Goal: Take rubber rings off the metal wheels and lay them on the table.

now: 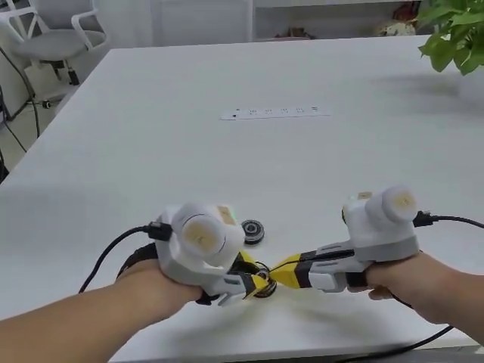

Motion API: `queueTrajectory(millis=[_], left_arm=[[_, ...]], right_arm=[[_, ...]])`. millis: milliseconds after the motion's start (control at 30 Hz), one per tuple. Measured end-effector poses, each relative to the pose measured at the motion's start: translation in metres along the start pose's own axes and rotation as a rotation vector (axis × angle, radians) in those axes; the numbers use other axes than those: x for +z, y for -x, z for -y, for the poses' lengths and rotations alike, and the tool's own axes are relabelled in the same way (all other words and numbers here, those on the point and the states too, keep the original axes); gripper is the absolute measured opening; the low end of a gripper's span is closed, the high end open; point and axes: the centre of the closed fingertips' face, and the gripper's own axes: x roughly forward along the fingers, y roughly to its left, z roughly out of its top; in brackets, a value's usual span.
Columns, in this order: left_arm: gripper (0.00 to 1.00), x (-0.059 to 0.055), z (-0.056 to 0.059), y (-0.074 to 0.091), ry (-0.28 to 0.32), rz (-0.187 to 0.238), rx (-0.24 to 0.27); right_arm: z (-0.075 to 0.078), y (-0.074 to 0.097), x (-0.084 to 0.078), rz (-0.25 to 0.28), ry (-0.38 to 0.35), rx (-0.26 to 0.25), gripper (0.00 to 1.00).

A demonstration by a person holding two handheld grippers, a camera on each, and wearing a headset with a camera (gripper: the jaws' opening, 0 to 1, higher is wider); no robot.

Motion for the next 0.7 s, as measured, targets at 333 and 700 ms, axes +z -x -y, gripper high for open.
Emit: queueTrajectory(millis=[333, 700], left_arm=[[0.22, 0.004, 0.004, 0.004, -0.004, 0.013, -0.027], [0.28, 0.014, 0.006, 0.018, 0.016, 0.048, -0.037]], right_arm=[[0.000, 0.001, 0.002, 0.007, 0.000, 0.001, 0.00], [-0.001, 0.005, 0.009, 0.023, 0.000, 0.001, 0.00]])
